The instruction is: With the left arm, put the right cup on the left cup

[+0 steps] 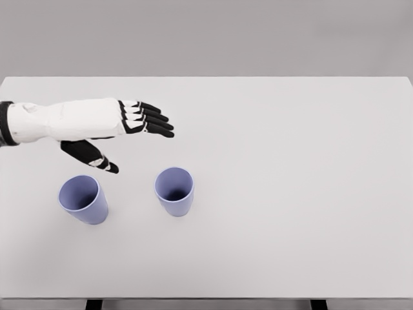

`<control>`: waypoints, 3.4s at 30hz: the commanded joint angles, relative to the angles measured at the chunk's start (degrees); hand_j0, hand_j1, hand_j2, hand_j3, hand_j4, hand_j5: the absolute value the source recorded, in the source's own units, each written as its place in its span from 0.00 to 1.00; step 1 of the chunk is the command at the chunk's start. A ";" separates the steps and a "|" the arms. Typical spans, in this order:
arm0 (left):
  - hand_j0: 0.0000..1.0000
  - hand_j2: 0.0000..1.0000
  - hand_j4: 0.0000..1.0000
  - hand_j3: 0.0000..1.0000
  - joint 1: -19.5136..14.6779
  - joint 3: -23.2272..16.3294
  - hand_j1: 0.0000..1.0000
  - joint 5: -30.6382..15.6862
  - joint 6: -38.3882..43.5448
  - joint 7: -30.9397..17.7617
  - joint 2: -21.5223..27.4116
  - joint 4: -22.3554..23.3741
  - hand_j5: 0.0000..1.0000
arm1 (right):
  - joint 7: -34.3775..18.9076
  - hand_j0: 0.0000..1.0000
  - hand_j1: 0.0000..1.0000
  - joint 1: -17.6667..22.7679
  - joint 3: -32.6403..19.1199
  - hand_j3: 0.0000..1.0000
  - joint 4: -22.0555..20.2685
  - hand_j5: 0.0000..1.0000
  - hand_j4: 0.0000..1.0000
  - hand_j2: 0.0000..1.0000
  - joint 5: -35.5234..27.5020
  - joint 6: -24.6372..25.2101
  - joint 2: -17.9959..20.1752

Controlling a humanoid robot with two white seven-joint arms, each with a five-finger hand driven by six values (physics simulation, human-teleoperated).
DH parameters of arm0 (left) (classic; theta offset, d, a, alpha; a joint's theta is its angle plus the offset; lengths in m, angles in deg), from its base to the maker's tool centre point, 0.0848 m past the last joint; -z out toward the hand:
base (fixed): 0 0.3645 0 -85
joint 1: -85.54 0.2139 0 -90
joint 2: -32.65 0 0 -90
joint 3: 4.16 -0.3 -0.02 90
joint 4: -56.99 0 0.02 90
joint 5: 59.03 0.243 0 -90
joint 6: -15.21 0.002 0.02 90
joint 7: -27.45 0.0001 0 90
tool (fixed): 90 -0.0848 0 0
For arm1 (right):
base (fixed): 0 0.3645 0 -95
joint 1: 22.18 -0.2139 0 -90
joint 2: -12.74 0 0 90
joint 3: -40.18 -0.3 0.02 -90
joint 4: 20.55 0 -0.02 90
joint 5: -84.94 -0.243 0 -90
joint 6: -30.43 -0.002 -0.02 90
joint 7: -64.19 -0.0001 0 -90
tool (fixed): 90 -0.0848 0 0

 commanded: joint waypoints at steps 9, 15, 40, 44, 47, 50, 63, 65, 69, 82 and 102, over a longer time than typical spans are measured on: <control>1.00 1.00 1.00 1.00 -0.79 -3.98 1.00 4.53 0.17 0.02 -3.79 -0.01 1.00 | 0.06 1.00 1.00 0.88 -0.03 1.00 0.12 1.00 1.00 1.00 0.00 0.05 0.00; 1.00 1.00 1.00 1.00 -3.51 -6.87 1.00 4.62 0.17 0.28 -4.67 -0.01 1.00 | 0.06 1.00 1.00 0.88 0.06 1.00 0.12 1.00 1.00 1.00 0.00 0.05 0.00; 1.00 1.00 1.00 1.00 -12.92 -20.24 1.00 0.31 0.17 -0.44 -5.28 2.27 1.00 | 0.06 1.00 1.00 0.88 0.06 1.00 0.04 1.00 1.00 1.00 0.00 0.05 0.00; 1.00 1.00 1.00 1.00 -13.27 -19.89 1.00 6.37 0.17 -0.44 -5.37 5.00 1.00 | 0.06 1.00 1.00 0.88 0.06 1.00 0.04 1.00 1.00 1.00 0.00 0.05 0.00; 1.00 1.00 1.00 1.00 -13.18 -19.45 1.00 9.89 0.17 -0.44 -5.72 5.61 1.00 | 0.06 1.00 1.00 0.88 0.06 1.00 0.12 1.00 1.00 1.00 0.00 0.05 0.00; 1.00 1.00 1.00 1.00 -12.92 -19.36 1.00 9.98 0.17 -0.44 -5.90 5.70 1.00 | 0.06 1.00 1.00 0.88 0.06 1.00 0.04 1.00 1.00 1.00 0.00 0.05 0.00; 1.00 1.00 1.00 1.00 -10.81 -19.88 1.00 10.16 0.17 -0.44 -9.68 7.28 1.00 | 0.06 1.00 1.00 0.88 0.06 1.00 0.12 1.00 1.00 1.00 0.00 0.05 0.00; 1.00 1.00 1.00 1.00 -10.81 -19.88 1.00 10.16 0.17 -0.44 -9.77 7.28 1.00 | 0.06 1.00 1.00 0.88 0.06 1.00 0.04 1.00 1.00 1.00 0.00 0.05 0.00; 1.00 1.00 1.00 1.00 -10.72 -19.97 1.00 10.16 0.17 -0.44 -9.68 7.28 1.00 | 0.06 1.00 1.00 0.88 0.06 1.00 0.04 1.00 1.00 1.00 0.00 0.05 0.00; 1.00 1.00 1.00 1.00 -9.93 -20.06 1.00 10.33 0.17 -0.44 -10.29 9.75 1.00 | 0.06 1.00 1.00 0.88 0.06 1.00 0.04 1.00 1.00 1.00 0.00 0.05 0.00; 1.00 1.00 1.00 1.00 -8.61 -19.36 1.00 11.91 0.17 -0.44 -12.05 10.98 1.00 | 0.06 1.00 1.00 0.88 0.06 1.00 0.04 1.00 1.00 1.00 0.00 0.05 0.00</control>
